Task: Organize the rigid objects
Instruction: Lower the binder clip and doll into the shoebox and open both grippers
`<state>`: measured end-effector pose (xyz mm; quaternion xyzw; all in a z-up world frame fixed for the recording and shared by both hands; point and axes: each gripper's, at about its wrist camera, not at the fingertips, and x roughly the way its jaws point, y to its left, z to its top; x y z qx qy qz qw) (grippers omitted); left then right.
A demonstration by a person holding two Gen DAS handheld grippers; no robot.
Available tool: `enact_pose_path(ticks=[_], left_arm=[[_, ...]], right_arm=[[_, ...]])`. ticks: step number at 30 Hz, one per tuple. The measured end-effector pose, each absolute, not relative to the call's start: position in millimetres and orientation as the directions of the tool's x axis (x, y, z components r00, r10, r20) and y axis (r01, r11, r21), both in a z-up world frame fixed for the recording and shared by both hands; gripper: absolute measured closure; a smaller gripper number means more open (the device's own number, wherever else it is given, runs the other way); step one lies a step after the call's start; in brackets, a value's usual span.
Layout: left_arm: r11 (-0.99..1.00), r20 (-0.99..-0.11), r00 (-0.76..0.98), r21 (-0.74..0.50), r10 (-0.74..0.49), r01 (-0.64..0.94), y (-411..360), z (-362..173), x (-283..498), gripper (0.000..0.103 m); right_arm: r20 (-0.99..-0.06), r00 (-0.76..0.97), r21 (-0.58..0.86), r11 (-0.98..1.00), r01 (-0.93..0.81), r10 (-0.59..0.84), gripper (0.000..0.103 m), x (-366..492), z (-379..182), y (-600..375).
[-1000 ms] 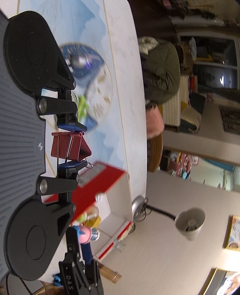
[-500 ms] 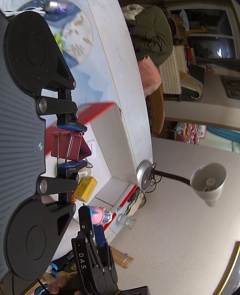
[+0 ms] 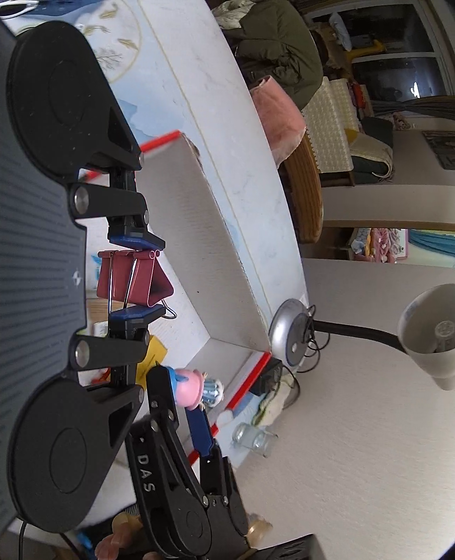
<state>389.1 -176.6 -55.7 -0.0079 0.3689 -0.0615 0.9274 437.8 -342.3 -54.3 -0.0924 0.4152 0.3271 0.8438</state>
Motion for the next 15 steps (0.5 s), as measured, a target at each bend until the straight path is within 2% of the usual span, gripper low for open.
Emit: enact_pose_path(ticks=[15], left_arm=[[0.997,-0.797,0.6,-0.054,-0.073,0.049,-180,-95,459,0.071]], right_arm=[[-0.835,0.356,0.053,0.705,-0.707,0.419,0.044,482,-92,-313]])
